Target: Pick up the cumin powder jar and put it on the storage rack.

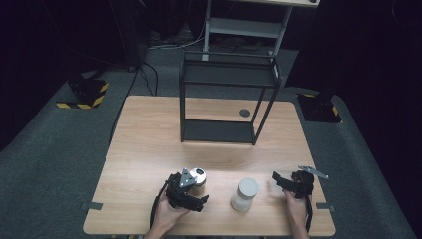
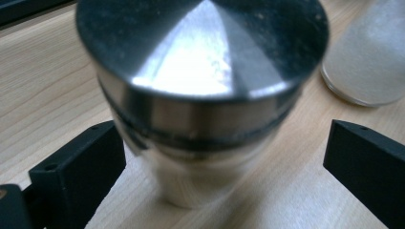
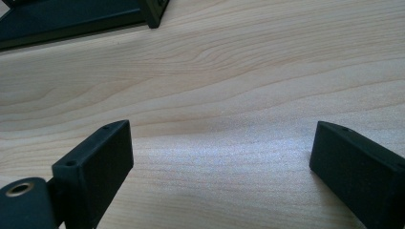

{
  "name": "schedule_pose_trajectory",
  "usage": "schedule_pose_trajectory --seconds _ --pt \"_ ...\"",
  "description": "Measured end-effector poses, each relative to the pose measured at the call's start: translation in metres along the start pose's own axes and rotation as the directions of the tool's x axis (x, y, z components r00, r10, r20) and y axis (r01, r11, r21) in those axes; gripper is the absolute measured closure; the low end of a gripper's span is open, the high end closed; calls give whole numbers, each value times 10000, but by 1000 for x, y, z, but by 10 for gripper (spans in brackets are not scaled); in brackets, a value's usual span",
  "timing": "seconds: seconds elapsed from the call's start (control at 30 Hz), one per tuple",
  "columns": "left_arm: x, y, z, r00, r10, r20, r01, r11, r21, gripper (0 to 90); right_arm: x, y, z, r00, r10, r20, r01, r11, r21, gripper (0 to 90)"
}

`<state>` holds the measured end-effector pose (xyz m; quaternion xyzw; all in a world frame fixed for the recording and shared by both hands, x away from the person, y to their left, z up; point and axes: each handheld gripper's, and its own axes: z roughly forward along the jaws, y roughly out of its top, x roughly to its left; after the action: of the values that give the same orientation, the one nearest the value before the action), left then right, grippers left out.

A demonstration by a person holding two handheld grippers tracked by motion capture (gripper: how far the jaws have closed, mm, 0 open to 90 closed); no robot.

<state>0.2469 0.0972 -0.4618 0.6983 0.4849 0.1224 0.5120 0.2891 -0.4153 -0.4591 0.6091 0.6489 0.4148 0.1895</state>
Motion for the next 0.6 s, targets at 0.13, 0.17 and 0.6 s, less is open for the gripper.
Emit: schedule_pose_trajectory --seconds 0.13,0.17,0.6 --pt "-5 2 6 9996 -100 -271 99 9999 -18 27 0 0 0 10000 10 -14 -10 10000 -5 66" --pt "-6 2 8 9994 -147 -308 145 9999 -47 31 0 0 0 10000 9 -20 -9 10000 -6 66" --pt "-15 9 24 9971 -6 -764 16 9999 125 94 -1 0 0 10000 23 -28 -23 10000 -22 70"
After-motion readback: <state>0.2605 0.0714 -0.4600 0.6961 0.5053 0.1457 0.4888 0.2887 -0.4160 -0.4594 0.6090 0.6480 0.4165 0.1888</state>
